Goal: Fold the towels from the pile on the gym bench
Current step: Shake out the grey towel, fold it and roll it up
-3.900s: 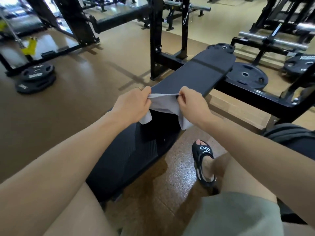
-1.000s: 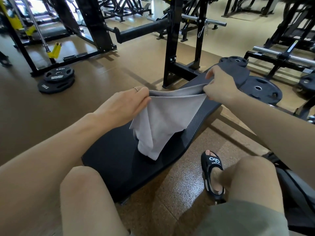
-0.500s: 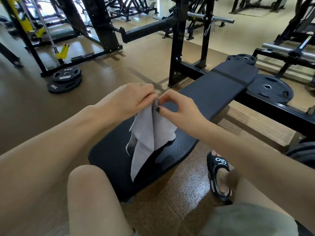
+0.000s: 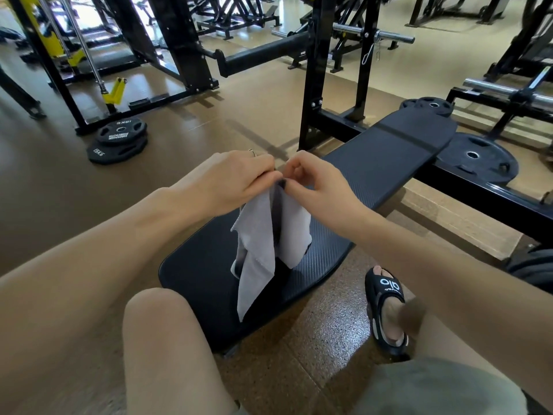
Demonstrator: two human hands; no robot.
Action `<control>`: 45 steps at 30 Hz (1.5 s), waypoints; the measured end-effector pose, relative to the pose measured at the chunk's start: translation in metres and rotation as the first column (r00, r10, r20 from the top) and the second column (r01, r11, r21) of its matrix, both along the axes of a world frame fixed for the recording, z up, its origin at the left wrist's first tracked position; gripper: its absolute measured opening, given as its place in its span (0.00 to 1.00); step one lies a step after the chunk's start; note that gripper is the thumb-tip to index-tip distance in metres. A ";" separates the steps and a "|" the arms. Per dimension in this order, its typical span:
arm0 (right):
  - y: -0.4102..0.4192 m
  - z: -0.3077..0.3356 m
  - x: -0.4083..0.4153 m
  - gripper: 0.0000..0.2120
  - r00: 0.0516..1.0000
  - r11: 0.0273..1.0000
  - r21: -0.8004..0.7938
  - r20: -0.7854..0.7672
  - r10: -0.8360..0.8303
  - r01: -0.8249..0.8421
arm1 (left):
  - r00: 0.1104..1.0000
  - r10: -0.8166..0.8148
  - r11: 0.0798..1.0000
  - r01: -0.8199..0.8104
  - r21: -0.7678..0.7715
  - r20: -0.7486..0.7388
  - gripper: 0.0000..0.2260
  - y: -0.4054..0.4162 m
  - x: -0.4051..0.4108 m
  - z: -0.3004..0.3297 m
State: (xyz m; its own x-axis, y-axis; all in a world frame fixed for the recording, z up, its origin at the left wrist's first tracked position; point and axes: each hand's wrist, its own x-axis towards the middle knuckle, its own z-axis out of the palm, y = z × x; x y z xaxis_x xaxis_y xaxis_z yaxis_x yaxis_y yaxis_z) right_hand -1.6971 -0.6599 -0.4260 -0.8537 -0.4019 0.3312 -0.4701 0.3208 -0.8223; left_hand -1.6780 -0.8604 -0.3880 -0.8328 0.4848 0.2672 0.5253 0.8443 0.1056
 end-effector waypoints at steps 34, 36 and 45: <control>0.016 0.026 0.005 0.06 0.989 0.989 0.018 0.009 0.146 -0.147 | 0.993 -0.068 0.991 0.078 0.107 -0.099 0.12 0.013 0.002 0.004; 0.013 0.019 0.004 0.03 0.993 0.993 0.004 0.013 0.120 -0.120 | 0.991 -0.065 0.988 0.081 0.135 -0.114 0.14 0.013 0.003 0.004; 0.022 0.026 0.001 0.03 0.998 0.992 0.127 -0.057 0.035 -0.028 | 0.993 -0.110 0.988 0.105 0.117 0.033 0.15 0.011 0.009 -0.003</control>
State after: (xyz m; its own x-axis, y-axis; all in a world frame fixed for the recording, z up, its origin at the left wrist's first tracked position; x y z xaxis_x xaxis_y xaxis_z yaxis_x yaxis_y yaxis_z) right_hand -1.6957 -0.6381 -0.3999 -0.8203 -0.4702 0.3258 -0.5282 0.4043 -0.7467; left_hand -1.6693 -0.8499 -0.3905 -0.7885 0.5399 0.2948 0.6059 0.7643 0.2207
